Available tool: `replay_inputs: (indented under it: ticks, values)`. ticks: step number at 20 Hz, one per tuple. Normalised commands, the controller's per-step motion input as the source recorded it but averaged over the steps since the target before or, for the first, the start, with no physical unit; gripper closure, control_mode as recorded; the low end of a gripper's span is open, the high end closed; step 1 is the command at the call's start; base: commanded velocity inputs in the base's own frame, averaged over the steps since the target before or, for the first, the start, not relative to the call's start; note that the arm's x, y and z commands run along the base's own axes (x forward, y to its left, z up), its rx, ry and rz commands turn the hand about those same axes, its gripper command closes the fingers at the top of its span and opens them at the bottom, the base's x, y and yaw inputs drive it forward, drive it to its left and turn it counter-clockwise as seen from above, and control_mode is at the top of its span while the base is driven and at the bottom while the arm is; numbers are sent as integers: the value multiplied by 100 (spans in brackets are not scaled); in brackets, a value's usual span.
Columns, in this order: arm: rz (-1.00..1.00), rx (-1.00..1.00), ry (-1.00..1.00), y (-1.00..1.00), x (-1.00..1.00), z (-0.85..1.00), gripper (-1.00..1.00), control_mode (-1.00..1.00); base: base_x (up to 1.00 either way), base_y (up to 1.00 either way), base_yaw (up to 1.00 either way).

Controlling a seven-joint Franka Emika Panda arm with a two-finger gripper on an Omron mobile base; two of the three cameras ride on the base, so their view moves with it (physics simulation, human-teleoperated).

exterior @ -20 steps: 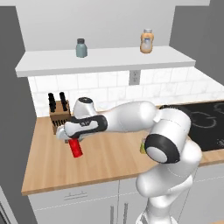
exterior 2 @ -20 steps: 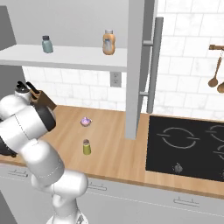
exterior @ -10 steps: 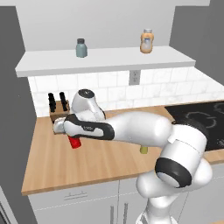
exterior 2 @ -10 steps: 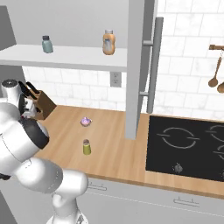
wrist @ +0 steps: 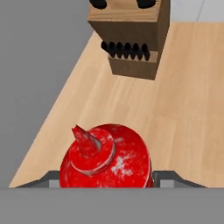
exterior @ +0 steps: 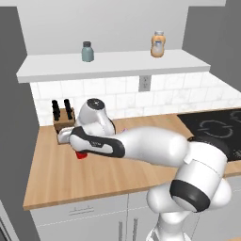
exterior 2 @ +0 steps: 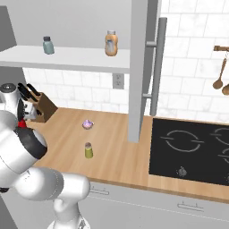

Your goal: Put the shaker and condiment bottle from the counter next to their counterparts in the cabinet.

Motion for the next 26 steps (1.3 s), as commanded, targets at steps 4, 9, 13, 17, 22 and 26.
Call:
replay_inputs:
  ticks: [4,9,13,17,22,26]
  values:
    - [0,6,-8,-3,0,70,100,-100,0,0,0]
    - [0,3,-2,-3,-2,42,100,-100,0,0,0]
    - [0,0,0,1,0,4,100,-100,0,0,0]
    - [0,0,0,-16,0,44,100,-100,0,0,0]
    - [0,0,0,-46,11,72,100,-100,0,0,0]
    - [0,0,0,-64,18,69,100,-100,0,0,0]
